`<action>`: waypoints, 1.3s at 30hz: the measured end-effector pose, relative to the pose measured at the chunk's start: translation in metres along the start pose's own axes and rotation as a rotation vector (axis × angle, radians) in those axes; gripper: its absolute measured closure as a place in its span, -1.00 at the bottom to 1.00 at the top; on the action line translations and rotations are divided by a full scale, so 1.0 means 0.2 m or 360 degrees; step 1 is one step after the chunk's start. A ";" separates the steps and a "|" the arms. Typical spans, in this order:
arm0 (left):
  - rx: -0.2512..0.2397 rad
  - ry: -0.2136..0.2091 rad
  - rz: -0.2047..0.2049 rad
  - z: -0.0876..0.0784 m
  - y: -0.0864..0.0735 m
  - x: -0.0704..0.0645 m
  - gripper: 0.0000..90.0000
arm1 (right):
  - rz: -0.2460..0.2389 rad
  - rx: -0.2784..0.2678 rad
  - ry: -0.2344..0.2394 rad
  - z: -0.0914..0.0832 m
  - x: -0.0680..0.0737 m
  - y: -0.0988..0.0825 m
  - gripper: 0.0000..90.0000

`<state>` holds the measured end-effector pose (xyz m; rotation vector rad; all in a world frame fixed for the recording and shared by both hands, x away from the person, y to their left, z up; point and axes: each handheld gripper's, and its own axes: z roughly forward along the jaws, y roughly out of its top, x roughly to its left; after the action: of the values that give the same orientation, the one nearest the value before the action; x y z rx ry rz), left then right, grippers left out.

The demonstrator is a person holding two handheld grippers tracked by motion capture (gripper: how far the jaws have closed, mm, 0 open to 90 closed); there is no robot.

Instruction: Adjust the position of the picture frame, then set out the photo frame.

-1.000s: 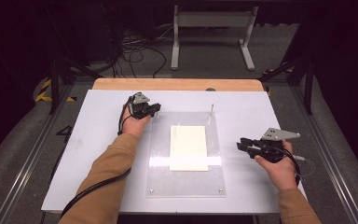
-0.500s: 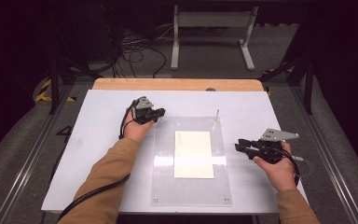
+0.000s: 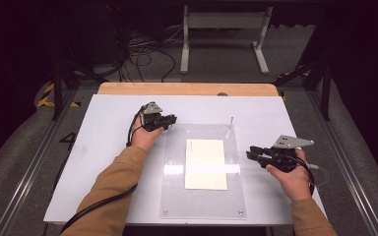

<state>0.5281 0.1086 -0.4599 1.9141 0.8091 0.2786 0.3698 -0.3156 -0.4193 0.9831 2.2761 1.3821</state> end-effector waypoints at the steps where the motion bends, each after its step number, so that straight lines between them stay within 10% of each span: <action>1: 0.0021 0.0038 0.0061 -0.02 0.00 0.00 0.50 | -0.0002 -0.0005 0.0000 0.00 0.00 0.00 0.53; 6: 0.0041 0.0075 0.0180 -0.08 0.01 0.03 0.39 | -0.0004 -0.0027 0.0002 -0.03 0.00 0.01 0.52; 12: 0.0082 -0.0038 0.0308 -0.04 0.04 0.05 0.64 | 0.0005 -0.0035 0.0000 -0.05 0.01 0.00 0.51; 25: 0.0118 -0.0132 0.0221 -0.01 0.04 0.07 0.88 | 0.0018 -0.0034 -0.0010 -0.09 0.02 -0.04 0.49; 39: 0.0184 -0.0094 -0.0098 0.01 0.07 0.07 0.84 | -0.0022 -0.0020 0.0045 -0.10 0.06 -0.02 0.53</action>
<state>0.5448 0.1115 -0.4509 1.9915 0.8594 0.1394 0.3479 -0.3224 -0.4116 0.9477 2.2878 1.4116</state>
